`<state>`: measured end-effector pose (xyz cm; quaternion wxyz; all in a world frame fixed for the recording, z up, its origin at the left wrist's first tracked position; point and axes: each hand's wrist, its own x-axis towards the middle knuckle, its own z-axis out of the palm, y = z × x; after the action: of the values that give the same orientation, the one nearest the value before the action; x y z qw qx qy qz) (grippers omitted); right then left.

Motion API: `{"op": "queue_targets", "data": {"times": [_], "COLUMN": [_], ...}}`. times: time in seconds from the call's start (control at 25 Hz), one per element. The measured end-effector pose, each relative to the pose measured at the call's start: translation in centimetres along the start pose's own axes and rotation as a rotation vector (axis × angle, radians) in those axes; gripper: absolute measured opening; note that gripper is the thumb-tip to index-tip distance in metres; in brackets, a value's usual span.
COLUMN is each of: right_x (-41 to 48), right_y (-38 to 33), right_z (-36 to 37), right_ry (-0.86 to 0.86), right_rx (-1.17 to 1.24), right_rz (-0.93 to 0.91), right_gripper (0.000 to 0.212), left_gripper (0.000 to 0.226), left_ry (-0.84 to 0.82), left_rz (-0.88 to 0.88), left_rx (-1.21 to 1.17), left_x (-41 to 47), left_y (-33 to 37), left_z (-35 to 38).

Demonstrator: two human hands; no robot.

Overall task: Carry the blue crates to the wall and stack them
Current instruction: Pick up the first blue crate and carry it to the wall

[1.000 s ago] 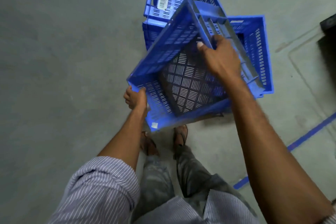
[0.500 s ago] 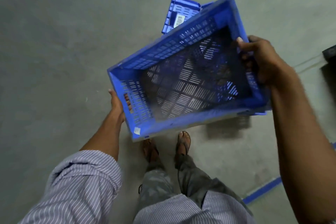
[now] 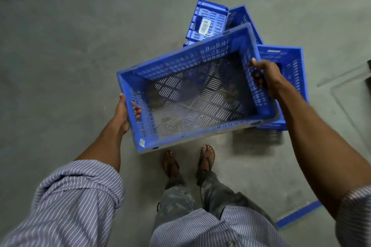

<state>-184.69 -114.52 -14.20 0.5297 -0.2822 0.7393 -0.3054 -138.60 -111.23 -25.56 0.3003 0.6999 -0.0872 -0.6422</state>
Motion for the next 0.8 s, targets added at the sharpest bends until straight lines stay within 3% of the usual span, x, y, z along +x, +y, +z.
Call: {"op": "queue_targets", "data": {"times": [0.12, 0.28, 0.64, 0.8], "right_x": [1.4, 2.4, 2.4, 1.4], "right_y": [-0.3, 0.0, 3.0, 3.7], "right_z": [-0.5, -0.5, 1.6, 3.6], "right_ry": [-0.009, -0.089, -0.192, -0.060], "right_rx": [-0.042, -0.115, -0.184, -0.330], "right_rz": [0.082, 0.142, 0.208, 0.082], "right_gripper": [0.049, 0.055, 0.060, 0.073], "left_gripper": [0.072, 0.069, 0.069, 0.073], "left_ry": [-0.109, -0.155, 0.135, 0.351], "left_rz": [-0.037, -0.026, 0.047, 0.166], "left_rx": [-0.047, -0.094, 0.133, 0.240], "left_x": [-1.3, -2.9, -5.2, -6.8], "left_y": [0.6, 0.7, 1.3, 0.8], "left_z": [-1.5, -2.0, -2.8, -3.1]}}
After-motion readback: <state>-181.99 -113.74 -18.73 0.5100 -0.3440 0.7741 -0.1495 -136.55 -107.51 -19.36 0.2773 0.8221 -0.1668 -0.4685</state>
